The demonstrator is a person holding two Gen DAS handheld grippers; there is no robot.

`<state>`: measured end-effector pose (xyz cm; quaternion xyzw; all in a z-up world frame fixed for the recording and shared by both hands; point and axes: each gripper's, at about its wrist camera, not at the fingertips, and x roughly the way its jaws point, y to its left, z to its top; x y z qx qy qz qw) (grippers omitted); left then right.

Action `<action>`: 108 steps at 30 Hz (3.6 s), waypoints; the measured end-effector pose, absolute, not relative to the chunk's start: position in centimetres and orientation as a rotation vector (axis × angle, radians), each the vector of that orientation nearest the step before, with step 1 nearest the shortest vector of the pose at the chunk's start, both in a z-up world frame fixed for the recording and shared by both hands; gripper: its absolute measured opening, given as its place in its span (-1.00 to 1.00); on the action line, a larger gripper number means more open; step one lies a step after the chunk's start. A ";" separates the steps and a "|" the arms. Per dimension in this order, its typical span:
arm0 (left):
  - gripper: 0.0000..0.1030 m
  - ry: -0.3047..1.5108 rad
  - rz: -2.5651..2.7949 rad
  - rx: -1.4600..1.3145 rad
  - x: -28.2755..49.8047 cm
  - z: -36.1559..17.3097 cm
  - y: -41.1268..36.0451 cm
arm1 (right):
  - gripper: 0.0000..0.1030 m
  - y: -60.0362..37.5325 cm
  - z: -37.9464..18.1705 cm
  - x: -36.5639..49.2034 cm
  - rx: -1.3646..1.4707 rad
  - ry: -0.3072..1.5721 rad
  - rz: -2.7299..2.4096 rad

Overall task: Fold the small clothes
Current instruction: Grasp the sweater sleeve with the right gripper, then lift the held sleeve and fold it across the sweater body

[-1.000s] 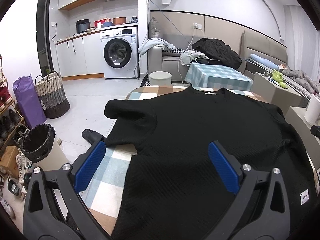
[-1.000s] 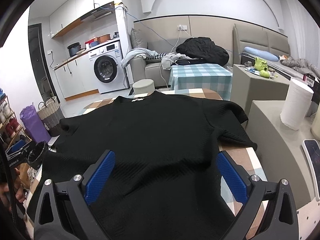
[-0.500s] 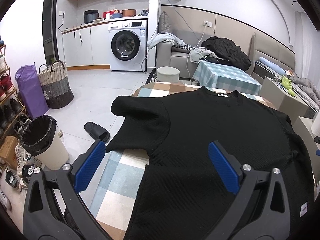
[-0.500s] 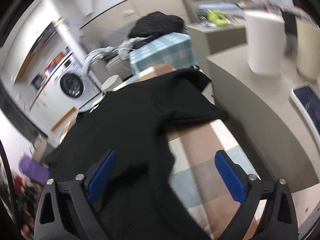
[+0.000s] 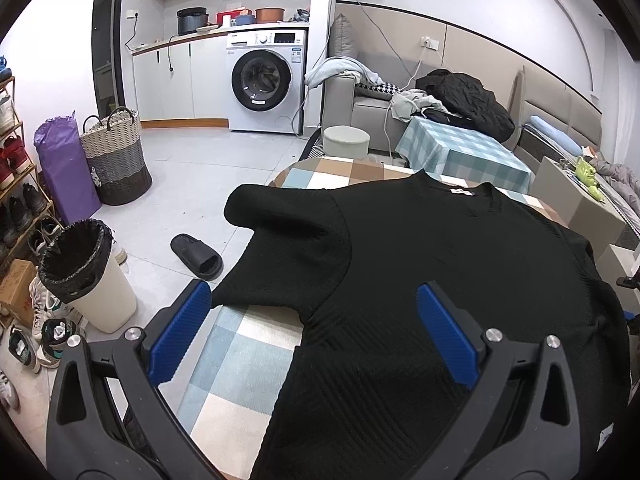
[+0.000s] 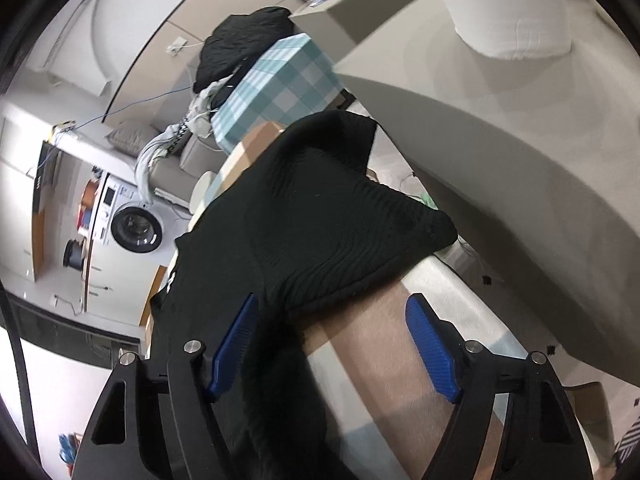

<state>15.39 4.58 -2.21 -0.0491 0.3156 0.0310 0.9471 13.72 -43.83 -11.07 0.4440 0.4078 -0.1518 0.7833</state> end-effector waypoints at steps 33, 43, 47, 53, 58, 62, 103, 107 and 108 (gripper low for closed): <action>0.98 0.635 0.050 -0.103 15.7 -2.9 5.1 | -0.62 -25.9 -7.8 20.3 -0.003 1.021 0.124; 0.98 0.640 0.042 -0.097 15.5 -3.2 4.9 | 0.20 -36.2 -7.8 16.2 0.663 0.954 0.031; 0.98 0.642 0.038 -0.104 15.8 -3.3 4.9 | 0.25 -39.0 -9.3 14.4 0.994 0.932 0.032; 0.98 0.646 0.047 -0.102 15.9 -3.3 5.0 | 0.25 -40.7 -10.7 13.6 1.201 0.872 0.018; 0.98 0.648 0.061 -0.103 16.2 -3.4 5.3 | 0.25 -40.1 -10.1 11.8 1.177 0.893 -0.002; 0.98 0.651 0.056 -0.118 16.4 -3.5 5.3 | 0.30 -41.2 -9.9 9.8 1.209 0.855 -0.061; 0.98 0.644 0.027 -0.093 15.4 -4.7 4.5 | -0.12 -24.6 -0.9 20.0 0.337 0.889 0.216; 0.98 0.648 0.012 -0.094 15.6 -4.8 4.1 | 0.02 -29.1 -3.0 18.8 0.362 0.939 -0.041; 0.98 0.652 0.010 -0.092 15.6 -4.9 4.0 | 0.01 -30.2 -4.3 18.9 0.397 0.984 -0.061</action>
